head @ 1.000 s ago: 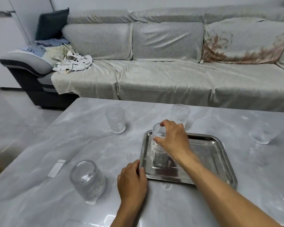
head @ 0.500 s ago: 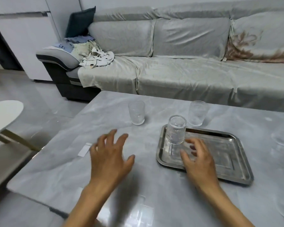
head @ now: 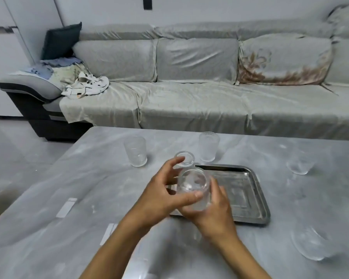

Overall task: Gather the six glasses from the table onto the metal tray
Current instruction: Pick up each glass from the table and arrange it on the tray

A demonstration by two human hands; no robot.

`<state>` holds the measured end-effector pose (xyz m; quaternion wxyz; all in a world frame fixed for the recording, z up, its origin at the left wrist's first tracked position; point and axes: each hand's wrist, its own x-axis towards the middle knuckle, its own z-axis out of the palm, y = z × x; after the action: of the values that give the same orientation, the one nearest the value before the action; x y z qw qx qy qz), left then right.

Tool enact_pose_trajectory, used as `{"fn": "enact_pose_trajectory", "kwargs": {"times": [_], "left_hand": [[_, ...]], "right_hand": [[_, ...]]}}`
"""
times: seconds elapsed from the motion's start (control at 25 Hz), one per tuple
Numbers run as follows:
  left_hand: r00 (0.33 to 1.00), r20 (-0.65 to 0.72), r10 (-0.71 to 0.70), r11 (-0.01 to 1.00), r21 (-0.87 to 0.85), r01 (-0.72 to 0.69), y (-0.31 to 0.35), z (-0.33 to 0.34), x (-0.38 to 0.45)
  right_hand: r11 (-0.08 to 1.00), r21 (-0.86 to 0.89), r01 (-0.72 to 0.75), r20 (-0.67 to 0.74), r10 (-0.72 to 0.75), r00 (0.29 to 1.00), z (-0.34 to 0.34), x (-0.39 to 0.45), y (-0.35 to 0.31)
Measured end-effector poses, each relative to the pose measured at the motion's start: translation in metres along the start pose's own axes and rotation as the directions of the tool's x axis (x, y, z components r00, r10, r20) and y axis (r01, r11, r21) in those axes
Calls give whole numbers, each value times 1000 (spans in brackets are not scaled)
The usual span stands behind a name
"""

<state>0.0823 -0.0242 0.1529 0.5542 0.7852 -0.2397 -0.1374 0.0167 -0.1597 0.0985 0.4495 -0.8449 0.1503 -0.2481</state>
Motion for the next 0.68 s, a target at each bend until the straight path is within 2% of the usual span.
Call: {"fn": "enact_pose_trajectory", "kwargs": {"times": [0.04,0.08,0.16,0.2,0.32,0.48,0.56,0.64,0.68], "left_hand": [[998,-26,-65,988,-141,61,-12,0,14],[983,-108,-145,979,-162,127,-25,0,25],[921,-246,-301,929,144,342,-59,1,38],[921,-216,-325,884,277,377,-73,6,40],[943,-143,-299,850,409,332,-101,16,43],[955,-163,-247,885,363,291,-112,16,46],[958,-136,-254,878,383,288,-110,19,44],[961,-199,-190,838,477,265,-105,22,38],[958,-264,-112,807,538,243,-102,28,32]], "right_hand": [[996,16,-83,-65,84,994,-10,14,16],[986,49,-160,-94,164,982,-19,30,34],[966,31,-258,-91,259,961,-28,57,61],[962,-16,-272,-81,270,959,-26,68,73],[966,-87,-244,-53,240,969,-4,93,93],[974,-110,-198,24,202,979,16,107,98],[968,-75,-239,68,244,967,8,95,89],[958,-57,-281,71,285,956,-12,70,79],[967,-65,-248,47,251,967,-26,50,74]]}}
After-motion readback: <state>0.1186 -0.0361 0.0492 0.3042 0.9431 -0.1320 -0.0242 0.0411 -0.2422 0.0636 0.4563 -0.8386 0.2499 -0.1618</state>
